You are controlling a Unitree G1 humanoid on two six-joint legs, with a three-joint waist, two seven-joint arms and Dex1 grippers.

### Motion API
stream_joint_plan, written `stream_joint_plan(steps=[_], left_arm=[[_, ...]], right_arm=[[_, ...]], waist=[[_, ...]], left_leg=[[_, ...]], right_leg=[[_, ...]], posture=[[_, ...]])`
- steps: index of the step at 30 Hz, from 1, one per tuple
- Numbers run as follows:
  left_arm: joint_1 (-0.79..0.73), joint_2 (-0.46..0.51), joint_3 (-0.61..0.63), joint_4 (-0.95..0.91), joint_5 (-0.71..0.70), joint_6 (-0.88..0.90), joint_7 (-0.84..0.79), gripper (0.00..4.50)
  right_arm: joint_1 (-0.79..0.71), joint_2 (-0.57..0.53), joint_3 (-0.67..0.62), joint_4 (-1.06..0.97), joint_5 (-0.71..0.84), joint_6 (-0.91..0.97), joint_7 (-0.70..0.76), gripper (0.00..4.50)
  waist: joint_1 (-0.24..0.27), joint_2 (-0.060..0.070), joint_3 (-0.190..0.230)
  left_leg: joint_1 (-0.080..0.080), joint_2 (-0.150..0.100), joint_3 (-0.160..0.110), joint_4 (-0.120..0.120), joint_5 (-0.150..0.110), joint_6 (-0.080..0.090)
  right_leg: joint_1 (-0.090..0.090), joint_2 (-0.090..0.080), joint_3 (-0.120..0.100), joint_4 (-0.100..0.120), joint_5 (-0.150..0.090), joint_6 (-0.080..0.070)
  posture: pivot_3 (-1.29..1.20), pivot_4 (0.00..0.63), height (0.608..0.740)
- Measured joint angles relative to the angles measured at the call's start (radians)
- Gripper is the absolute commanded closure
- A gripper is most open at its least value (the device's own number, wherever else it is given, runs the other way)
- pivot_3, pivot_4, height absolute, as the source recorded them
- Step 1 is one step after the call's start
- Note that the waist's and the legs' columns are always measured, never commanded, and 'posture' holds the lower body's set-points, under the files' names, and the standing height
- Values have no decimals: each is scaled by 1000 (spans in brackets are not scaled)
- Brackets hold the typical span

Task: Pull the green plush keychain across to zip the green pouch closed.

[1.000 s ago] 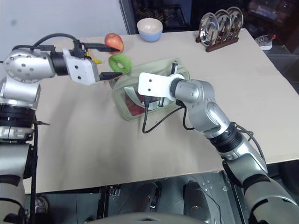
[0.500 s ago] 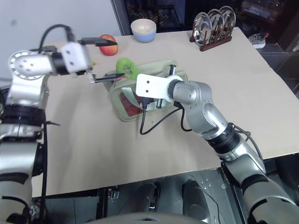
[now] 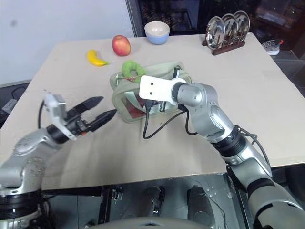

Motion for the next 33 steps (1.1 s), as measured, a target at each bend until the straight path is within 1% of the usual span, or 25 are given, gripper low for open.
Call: stream_joint_plan(steps=[2, 4, 6, 8, 10, 11, 12, 13, 16, 17, 26, 28, 29, 31, 33], left_arm=[[-1, -67, -36, -17, 72, -33, 88, 100], [-5, -111, -75, -15, 128, -55, 146, 100], [-18, -122, -100, -13, 164, -69, 170, 100], [-32, -131, -105, -13, 176, -78, 180, 475], [-39, -140, -119, -14, 185, -88, 185, 1187], [-39, -147, -129, -14, 195, -94, 187, 1425], [-39, -150, -136, -14, 204, -99, 189, 2042], [-39, -155, -138, -14, 214, -106, 192, 2296], [-42, -162, -144, -15, 225, -120, 196, 3842], [-44, -164, -146, -16, 229, -124, 196, 4437], [-46, -176, -164, -20, 266, -153, 221, 4477], [-46, -176, -164, -20, 273, -157, 222, 4500], [-46, -176, -164, -20, 273, -158, 222, 4500], [-48, -175, -164, -16, 274, -165, 219, 4500], [-54, -161, -164, 4, 275, -185, 195, 4500]], right_arm=[[-1, -2, 0, 3, 4, 0, 0, 4500], [-5, -3, 0, 6, 8, -1, 0, 4500], [-5, -6, 0, 6, 11, -1, 0, 4500], [-5, -8, 0, 7, 12, -1, 0, 4500], [-6, -9, 0, 7, 14, -1, 0, 4500], [-6, -10, 0, 7, 14, -1, -1, 4500], [-6, -10, 0, 7, 14, -1, -2, 4500], [-6, -11, 0, 7, 14, -1, -3, 4500], [-6, -15, 0, 8, 14, -1, -5, 4500], [-7, -15, 0, 9, 14, -1, -6, 4500], [-18, -19, 0, 22, 18, -1, -7, 4500], [-18, -26, -10, 20, 48, 4, 19, 3738], [-18, -26, -15, 19, 55, 5, 22, 3493], [-18, -28, -50, 9, 94, 30, 39, 2655], [-18, -29, -129, -37, 188, 119, 91, 2655]], waist=[[1, 0, 0], [1, 0, 0], [0, 0, 0], [0, 0, 0], [-2, 0, 0], [-3, 0, 0], [-3, 0, 0], [-3, 0, 0], [-2, 0, 0], [-2, 0, 0], [-2, 0, 0], [-2, 0, 0], [-2, 0, 0], [-2, 0, 0], [1, 0, 0]], left_leg=[[0, 0, 1, 0, 0, 0], [0, 0, 1, 0, 0, 0], [0, 0, 1, 0, 0, 0], [0, 0, 1, -1, 0, 0], [0, 0, 1, -1, 0, 0], [-1, 0, 1, -1, 0, 0], [-1, 0, 1, -1, 0, 0], [-1, 0, 1, -1, 0, 0], [-1, 0, 1, -1, 0, 0], [-1, 0, 1, -1, 0, 0], [-1, 0, 0, -1, 0, 0], [-1, 0, 0, -1, 0, 0], [-1, 0, 0, -1, 0, 0], [-1, 0, 0, -1, 0, 0], [-2, 0, -1, -1, 0, 0]], right_leg=[[1, 0, 1, 0, 1, 1], [1, 0, 1, 0, 1, 1], [0, 0, 1, 0, 1, 1], [0, 0, 1, 0, 1, 1], [0, 0, 1, -1, 1, 1], [0, 0, 1, -1, 1, 1], [0, 0, 1, -1, 1, 1], [0, 0, 1, -1, 1, 1], [0, 0, 0, -1, 1, 1], [0, 0, 0, -1, 1, 1], [0, 0, 0, -2, 1, 1], [0, 0, 0, -2, 1, 1], [0, 0, 0, -2, 1, 1], [0, 0, 0, -2, 1, 1], [0, 0, -1, -3, 1, 1]], posture=[[0, 150, 740], [0, 150, 740], [0, 150, 740], [0, 150, 740], [0, 150, 740], [0, 150, 740], [0, 150, 740], [0, 150, 740], [0, 150, 740], [0, 150, 740], [0, 150, 740], [0, 150, 740], [0, 150, 740], [0, 150, 740], [0, 150, 740]])
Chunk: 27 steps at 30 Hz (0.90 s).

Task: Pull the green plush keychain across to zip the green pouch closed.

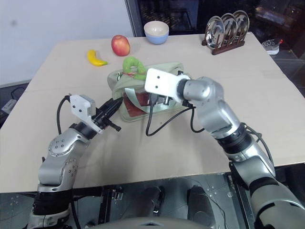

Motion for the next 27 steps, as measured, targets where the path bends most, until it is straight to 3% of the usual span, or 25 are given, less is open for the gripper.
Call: stream_joint_plan(steps=[5, 6, 12, 14, 19, 27], left_arm=[[-15, 46, 6, 63, 4, -60, -66, 4500], [-24, 69, 13, 106, 2, -100, -110, 4500], [-81, 123, 32, 240, 3, -189, -205, 4500], [-101, 128, 32, 267, 7, -215, -225, 4500], [-103, 137, 33, 285, 12, -252, -252, 4500], [-102, 137, 32, 285, 17, -262, -259, 4500]], right_arm=[[-99, 23, -161, -36, 166, 188, 37, 2655], [-182, 68, -216, 8, 211, 246, 6, 2655], [-274, 159, -216, 216, 273, 260, -69, 2655], [-275, 177, -192, 314, 282, 231, -81, 2103], [-297, 243, -213, 422, 329, 238, -149, 209], [-335, 291, -294, 487, 424, 335, -236, 209]], waist=[[-6, 1, 1], [-10, 1, 0], [-12, 1, 0], [-13, 1, 0], [-16, 1, 0], [-15, 1, 0]], left_leg=[[0, 0, 0, -3, -1, 1], [1, 1, 0, -5, -1, 1], [0, 1, 0, -8, 1, -1], [-1, 0, 0, -8, 1, -1], [-1, 1, -1, -12, 1, -1], [-1, 1, -1, -12, 1, -1]], right_leg=[[-1, 0, 1, -1, 0, 0], [-1, 0, 1, -1, 0, 0], [-2, 0, 1, -4, 0, -1], [-3, -1, 1, -6, 0, -1], [-3, -1, 1, -10, 0, -1], [-3, 0, 0, -11, 0, -1]], posture=[[0, 150, 740], [0, 150, 740], [0, 150, 740], [0, 150, 740], [0, 150, 740], [0, 150, 740]])
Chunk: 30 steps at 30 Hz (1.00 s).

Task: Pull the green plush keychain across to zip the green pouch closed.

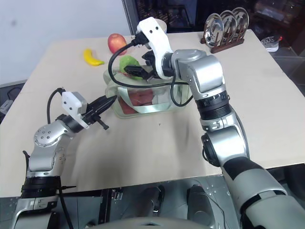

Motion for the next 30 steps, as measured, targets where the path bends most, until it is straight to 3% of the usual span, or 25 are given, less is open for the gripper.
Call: stream_joint_plan(steps=[7, 10, 16, 30], left_arm=[[-2, -5, 0, 0, 9, -10, 5, 4500], [-3, -14, 0, 5, 14, -16, 9, 4500], [3, -28, 0, 7, 20, -19, 25, 4500], [42, -35, 1, 36, 23, -65, 66, 4500]], right_arm=[[2, -3, 45, 27, 1, -31, -18, 209], [5, 9, 57, 39, 0, -62, -32, 1428], [15, 17, 74, 58, -5, -129, -57, 4354], [-61, -5, 30, 104, 3, -422, -108, 4476]], waist=[[-1, 0, 0], [-1, 0, 0], [-1, 0, 0], [-5, 0, -1]], left_leg=[[0, 0, 0, 0, 0, 0], [0, 0, 0, 0, 0, 0], [0, 0, 0, 0, 0, 0], [1, 0, 0, 0, 0, 0]], right_leg=[[0, 0, 0, 0, 0, 0], [0, 0, 0, 0, 0, 0], [0, 0, 0, 0, 0, 0], [0, 1, 0, 0, 0, 0]], posture=[[0, 150, 740], [0, 150, 740], [0, 150, 740], [0, 150, 740]])
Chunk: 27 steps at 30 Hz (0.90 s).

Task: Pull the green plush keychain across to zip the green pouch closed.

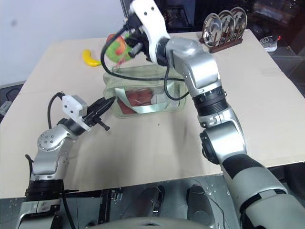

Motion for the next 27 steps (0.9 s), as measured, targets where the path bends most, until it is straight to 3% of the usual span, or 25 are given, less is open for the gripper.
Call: stream_joint_plan(steps=[13, 27], left_arm=[[49, -19, 41, 12, -16, -1, 85, 4500], [55, -25, 49, 4, -49, 45, 109, 4500]], right_arm=[[10, -137, -7, 115, -94, -212, -91, 4476], [190, -203, -110, 275, -109, -296, -263, 4476]], waist=[[-26, 1, -1], [-28, 3, -2]], left_leg=[[1, 1, 2, 0, 0, 0], [3, 4, 7, 0, 0, 0]], right_leg=[[0, 1, 2, 2, 0, 0], [0, 3, 8, 6, 0, 0]], posture=[[0, 150, 740], [0, 150, 740]])
